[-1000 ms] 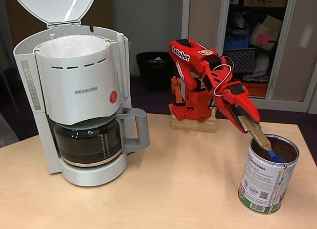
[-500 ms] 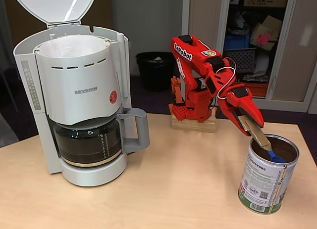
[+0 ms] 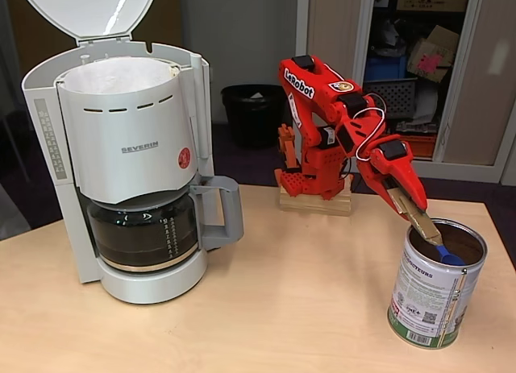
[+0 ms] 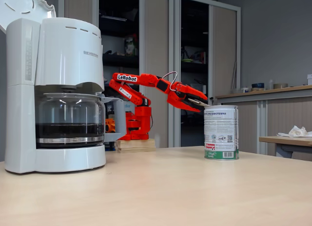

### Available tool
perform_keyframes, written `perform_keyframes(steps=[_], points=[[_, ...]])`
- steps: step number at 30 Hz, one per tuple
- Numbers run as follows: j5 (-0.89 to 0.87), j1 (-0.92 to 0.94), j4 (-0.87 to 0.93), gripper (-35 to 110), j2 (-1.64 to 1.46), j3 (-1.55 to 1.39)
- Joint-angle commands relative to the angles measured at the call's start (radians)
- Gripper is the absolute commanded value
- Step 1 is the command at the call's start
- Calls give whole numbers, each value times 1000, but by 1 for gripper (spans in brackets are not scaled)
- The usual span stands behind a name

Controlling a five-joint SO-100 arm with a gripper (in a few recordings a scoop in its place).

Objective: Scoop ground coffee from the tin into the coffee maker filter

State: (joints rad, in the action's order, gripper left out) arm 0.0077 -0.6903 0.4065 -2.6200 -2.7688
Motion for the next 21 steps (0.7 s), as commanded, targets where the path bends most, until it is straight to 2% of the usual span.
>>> perform_keyframes(steps=[1,3,12,16,21], points=[[-38,-2,-21,5,2,21],[-61,6,-40,0,6,14],[-48,-9,-32,0,3,12],[35,-35,57,0,23,109],[242,-63,227,0,41,236]])
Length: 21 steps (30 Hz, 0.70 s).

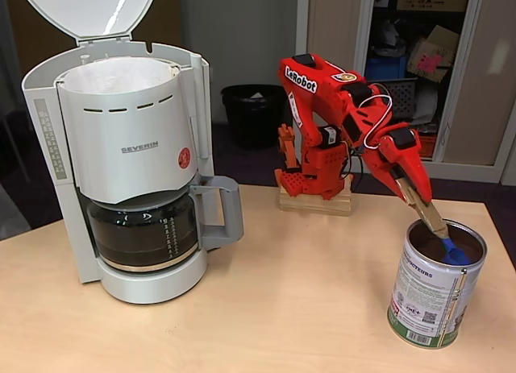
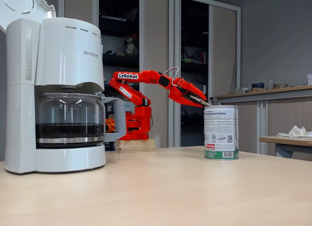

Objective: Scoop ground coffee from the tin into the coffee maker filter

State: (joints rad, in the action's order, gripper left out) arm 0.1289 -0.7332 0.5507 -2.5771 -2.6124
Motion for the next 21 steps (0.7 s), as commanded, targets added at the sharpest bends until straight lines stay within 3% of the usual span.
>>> perform_keyframes(steps=[1,14,21], points=[[153,-17,106,0,0,97],[322,138,285,0,55,278],[469,133,373,0,115,347]])
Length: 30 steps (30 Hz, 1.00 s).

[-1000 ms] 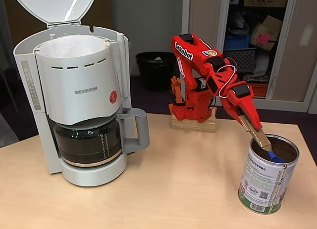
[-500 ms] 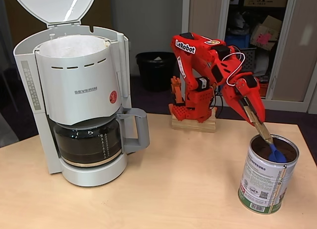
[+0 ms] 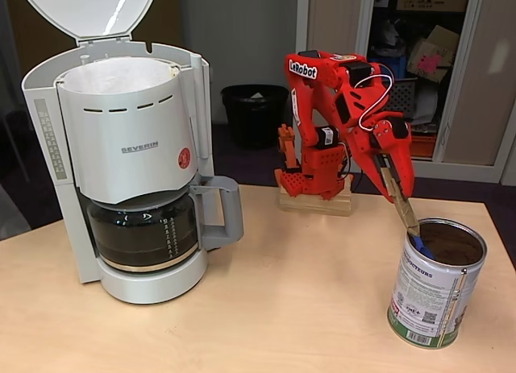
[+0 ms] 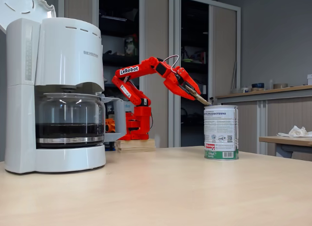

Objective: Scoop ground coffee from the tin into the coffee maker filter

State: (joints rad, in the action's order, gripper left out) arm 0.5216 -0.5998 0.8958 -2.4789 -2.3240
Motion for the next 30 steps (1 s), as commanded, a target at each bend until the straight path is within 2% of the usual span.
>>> perform_keyframes(steps=[1,13,30], points=[[109,3,32,0,38,74],[460,43,92,0,262,236],[518,-52,225,0,290,291]])
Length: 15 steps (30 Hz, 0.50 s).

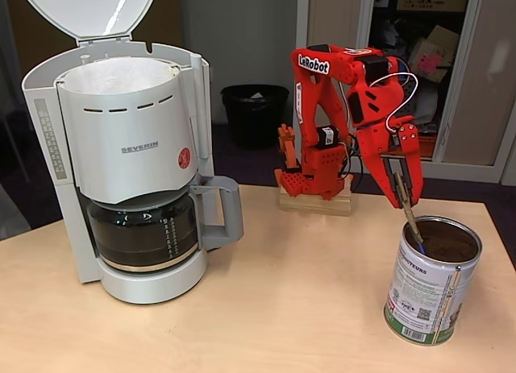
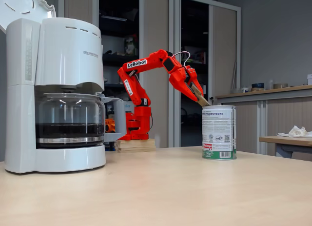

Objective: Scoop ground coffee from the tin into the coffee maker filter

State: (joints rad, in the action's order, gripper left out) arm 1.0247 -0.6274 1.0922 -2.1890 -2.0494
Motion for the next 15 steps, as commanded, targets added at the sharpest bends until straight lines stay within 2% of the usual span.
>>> perform_keyframes(steps=[1,15], points=[[15,-31,31,0,2,18],[15,-89,54,0,80,89]])
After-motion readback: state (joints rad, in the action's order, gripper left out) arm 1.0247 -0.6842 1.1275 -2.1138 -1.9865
